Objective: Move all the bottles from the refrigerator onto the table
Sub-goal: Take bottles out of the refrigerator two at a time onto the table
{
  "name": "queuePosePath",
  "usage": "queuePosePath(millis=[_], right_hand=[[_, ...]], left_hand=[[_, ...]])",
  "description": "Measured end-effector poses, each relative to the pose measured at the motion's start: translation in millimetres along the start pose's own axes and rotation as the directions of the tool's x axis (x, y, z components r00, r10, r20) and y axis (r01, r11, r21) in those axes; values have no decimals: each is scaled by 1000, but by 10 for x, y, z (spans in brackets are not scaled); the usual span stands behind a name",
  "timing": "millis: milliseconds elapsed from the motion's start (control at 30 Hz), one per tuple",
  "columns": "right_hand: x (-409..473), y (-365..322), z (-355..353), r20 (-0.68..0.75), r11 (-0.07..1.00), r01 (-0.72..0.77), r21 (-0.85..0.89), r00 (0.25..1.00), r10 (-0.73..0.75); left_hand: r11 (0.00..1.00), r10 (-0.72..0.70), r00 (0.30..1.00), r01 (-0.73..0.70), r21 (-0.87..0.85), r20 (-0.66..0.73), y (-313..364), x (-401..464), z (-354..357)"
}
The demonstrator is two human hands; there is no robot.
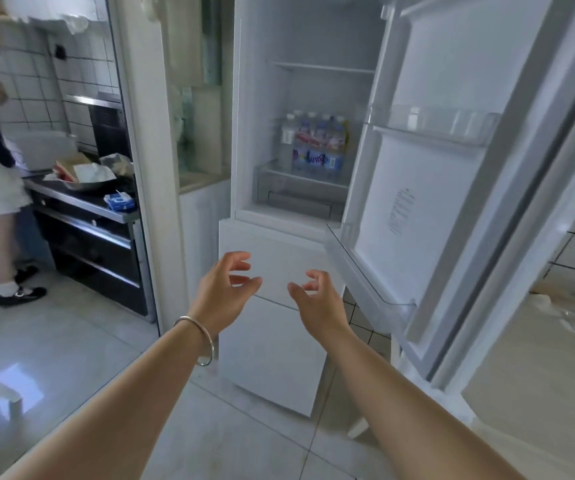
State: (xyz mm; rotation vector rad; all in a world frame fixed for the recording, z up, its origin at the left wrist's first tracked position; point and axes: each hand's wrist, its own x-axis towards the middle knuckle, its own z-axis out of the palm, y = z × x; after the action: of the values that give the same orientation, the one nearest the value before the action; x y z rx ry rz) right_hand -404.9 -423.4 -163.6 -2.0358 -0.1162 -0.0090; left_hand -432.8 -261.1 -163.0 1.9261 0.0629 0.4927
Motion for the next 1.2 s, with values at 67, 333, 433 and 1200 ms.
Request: queuePosePath(millis=[67,333,433,1200], right_hand=[[428,-54,106,-12,1000,15,3,1000,-15],[2251,-497,430,-17,992,10,126,1000,-8],[2811,-570,498,-33,993,30,111,999,-27],[6444,-607,702,-436,997,-76,33,896,83]], left_hand=[[1000,2,1000,-2,-4,0,-133,393,26],[1000,-24,1000,24,-15,-13,-418,2198,195],[1000,-4,1000,4,-12,1,-484,2811,286],[954,46,971,27,-300,233,-1133,6930,1425]])
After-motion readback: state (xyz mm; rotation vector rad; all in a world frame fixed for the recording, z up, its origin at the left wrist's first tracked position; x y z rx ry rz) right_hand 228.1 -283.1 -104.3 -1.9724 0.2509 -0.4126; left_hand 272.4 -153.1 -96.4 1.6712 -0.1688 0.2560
